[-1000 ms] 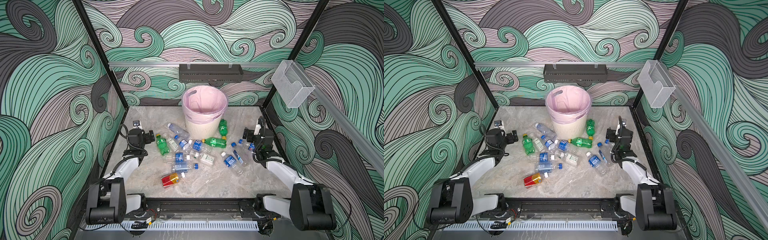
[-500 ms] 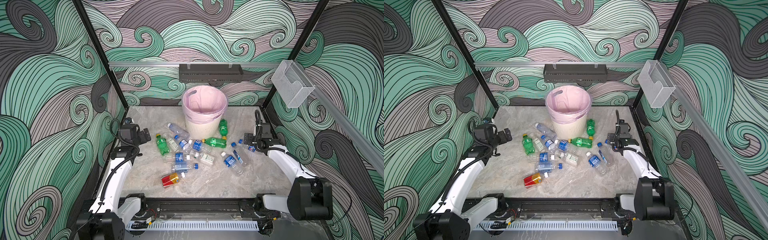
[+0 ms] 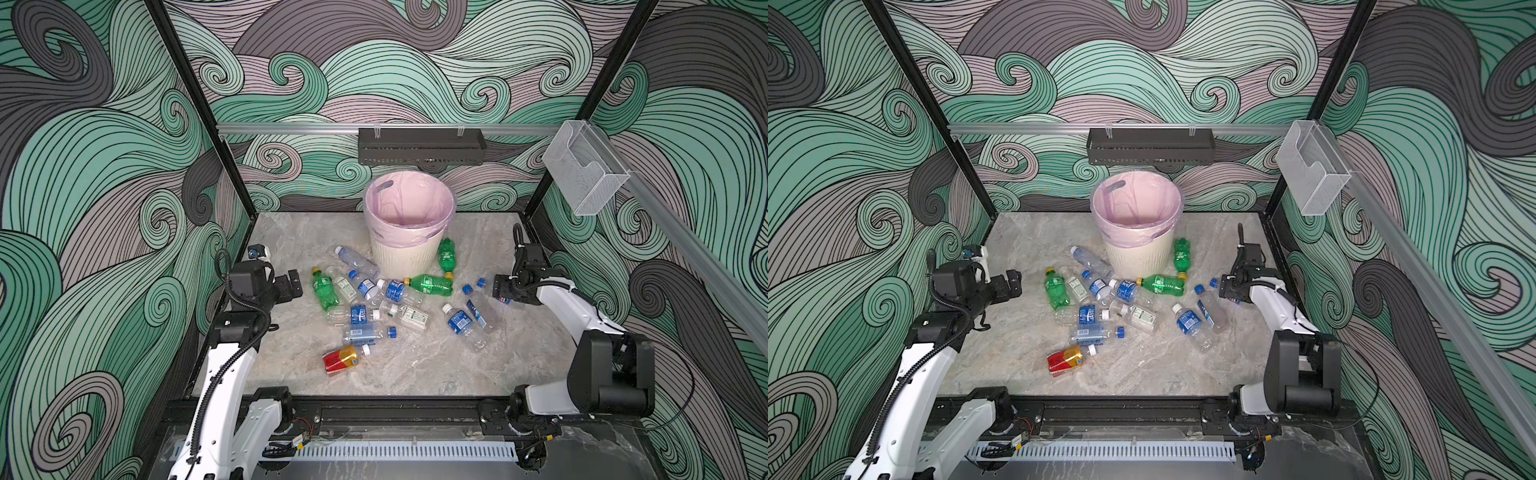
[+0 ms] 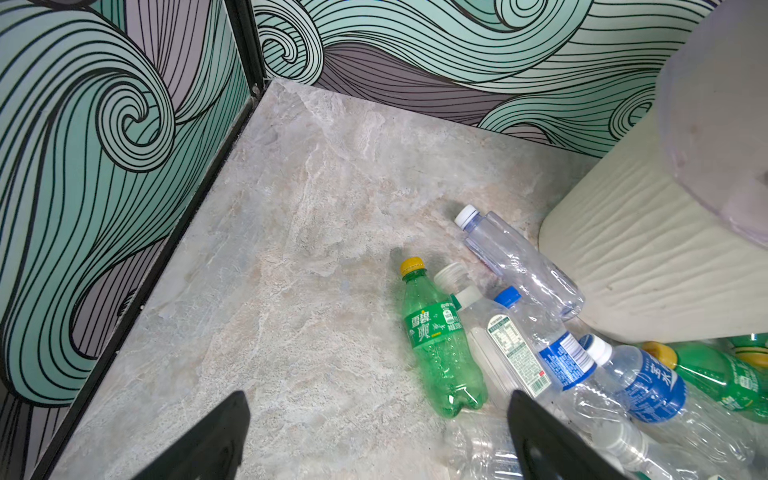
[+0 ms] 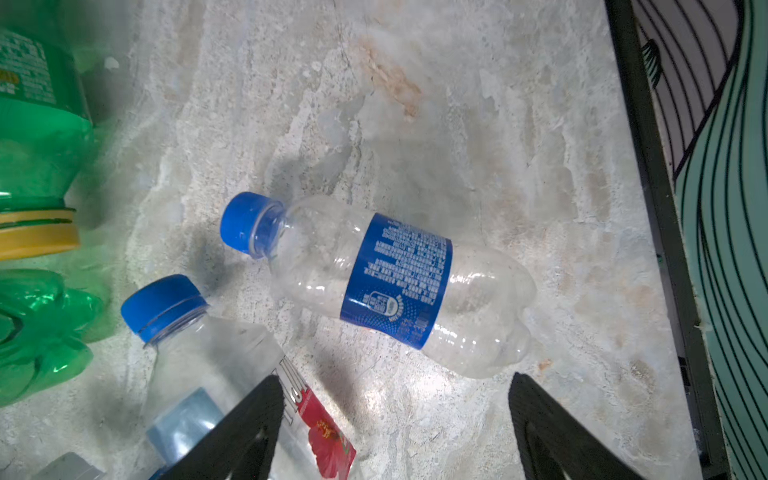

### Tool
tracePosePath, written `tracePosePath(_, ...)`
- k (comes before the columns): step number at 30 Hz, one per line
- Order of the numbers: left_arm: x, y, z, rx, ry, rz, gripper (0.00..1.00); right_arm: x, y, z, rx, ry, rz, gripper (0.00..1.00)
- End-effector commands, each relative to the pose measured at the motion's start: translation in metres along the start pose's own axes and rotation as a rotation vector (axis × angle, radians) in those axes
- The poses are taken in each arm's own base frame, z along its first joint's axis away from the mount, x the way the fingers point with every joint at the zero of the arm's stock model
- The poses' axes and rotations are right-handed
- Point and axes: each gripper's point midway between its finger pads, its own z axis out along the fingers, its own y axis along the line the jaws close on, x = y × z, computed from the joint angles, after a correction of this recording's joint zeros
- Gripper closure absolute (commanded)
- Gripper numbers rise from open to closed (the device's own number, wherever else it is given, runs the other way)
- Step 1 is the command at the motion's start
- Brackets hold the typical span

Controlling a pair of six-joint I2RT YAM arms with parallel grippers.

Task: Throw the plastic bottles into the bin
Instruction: 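Grasp a blue-labelled bottle with the right gripper while the left moves forward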

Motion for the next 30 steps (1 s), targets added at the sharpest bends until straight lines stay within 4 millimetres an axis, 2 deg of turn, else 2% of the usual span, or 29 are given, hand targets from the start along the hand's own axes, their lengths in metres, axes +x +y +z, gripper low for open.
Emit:
tracePosePath(1, 0.007, -0.007, 0.004, 0.033, 0.035, 0.023, 0.01, 0.011, 0.003, 0.009, -0.023, 0.068, 0.009, 0.14)
tracePosePath(7, 0.006, -0.007, 0.005, 0.036, 0.038, 0.024, 0.01, 0.020, 0.005, 0.021, -0.033, 0.117, 0.008, 0.15)
tracePosePath(9, 0.007, -0.007, 0.006, 0.035, 0.041, 0.024, 0.01, 0.018, 0.008, 0.022, -0.048, 0.119, 0.006, 0.18)
tracePosePath(14, 0.007, -0.007, 0.004, 0.036, 0.039, 0.021, 0.01, 0.000, 0.017, 0.008, -0.104, 0.071, 0.014, 0.21)
tracePosePath(18, 0.006, -0.007, 0.003, 0.036, 0.036, 0.018, 0.01, -0.016, 0.004, 0.004, -0.029, 0.053, 0.150, 0.16)
tracePosePath(20, 0.007, -0.007, 0.003, 0.038, 0.036, 0.020, 0.01, -0.016, 0.002, 0.009, -0.014, 0.070, 0.211, 0.06)
tracePosePath(24, 0.007, -0.007, 0.000, 0.036, 0.039, 0.028, 0.01, -0.011, 0.000, 0.017, 0.002, 0.089, 0.334, 0.05)
tracePosePath(30, 0.008, -0.006, -0.003, 0.035, 0.037, 0.042, 0.01, -0.014, -0.004, 0.024, 0.018, 0.032, 0.483, 0.08)
